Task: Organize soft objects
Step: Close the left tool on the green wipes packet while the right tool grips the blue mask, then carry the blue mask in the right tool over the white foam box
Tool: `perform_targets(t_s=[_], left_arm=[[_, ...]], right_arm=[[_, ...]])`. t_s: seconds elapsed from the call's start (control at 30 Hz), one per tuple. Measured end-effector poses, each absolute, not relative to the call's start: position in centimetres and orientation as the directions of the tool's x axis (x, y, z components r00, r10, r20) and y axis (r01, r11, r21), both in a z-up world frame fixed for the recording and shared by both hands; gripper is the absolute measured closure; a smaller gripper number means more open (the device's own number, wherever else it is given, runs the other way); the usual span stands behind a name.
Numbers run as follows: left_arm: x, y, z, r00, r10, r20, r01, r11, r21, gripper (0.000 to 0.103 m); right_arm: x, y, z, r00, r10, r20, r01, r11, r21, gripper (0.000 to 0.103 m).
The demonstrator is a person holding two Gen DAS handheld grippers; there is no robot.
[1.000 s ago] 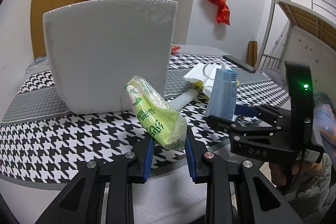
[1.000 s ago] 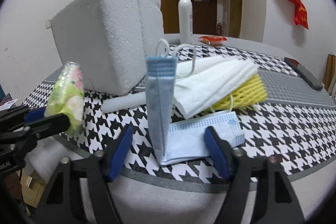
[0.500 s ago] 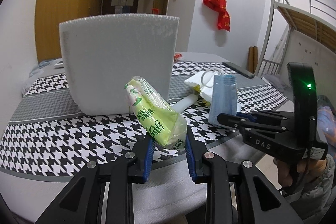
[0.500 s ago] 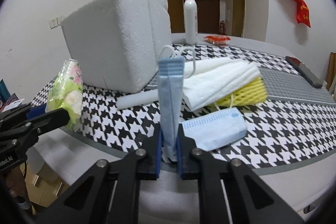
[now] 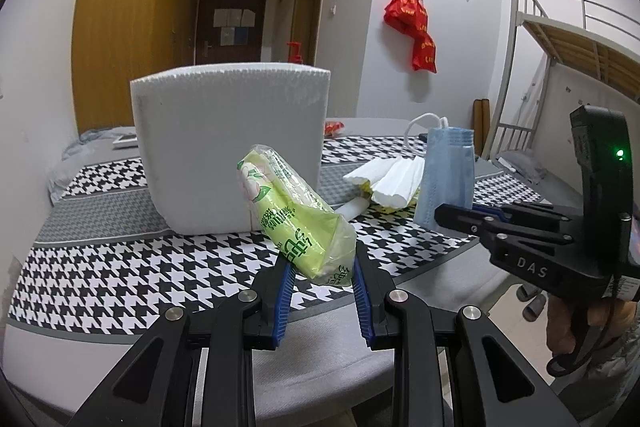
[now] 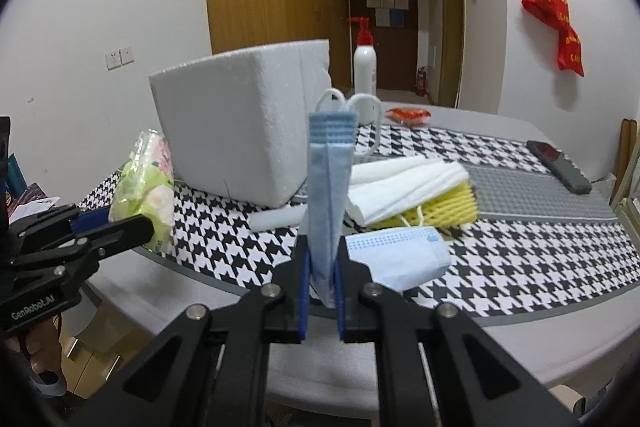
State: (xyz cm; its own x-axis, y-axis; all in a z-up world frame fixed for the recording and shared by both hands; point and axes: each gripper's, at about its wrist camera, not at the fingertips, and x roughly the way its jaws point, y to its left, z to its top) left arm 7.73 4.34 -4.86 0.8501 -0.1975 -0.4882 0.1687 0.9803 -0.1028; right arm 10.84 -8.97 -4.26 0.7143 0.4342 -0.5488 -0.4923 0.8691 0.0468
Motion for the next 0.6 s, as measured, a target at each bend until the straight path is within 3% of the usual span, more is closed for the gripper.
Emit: perform_targets(t_s=[0.47,0.6], left_arm=[[6.6,4.5,-3.0,0.877,-0.185,-0.443,0.164,0.983,-0.085,0.074],[6.6,4.6,-3.4,0.878,-0.179,-0.445,0.157,0.984,-0.085,0.074]], right_arm=[[8.9,-9.6,-1.2,0.753,0.448,-0.481,-0.497,0.867,0.029,0.090],[8.9,-9.7,-1.2,0.753,0.448,-0.483,-0.496,0.868,0.033,0.094]])
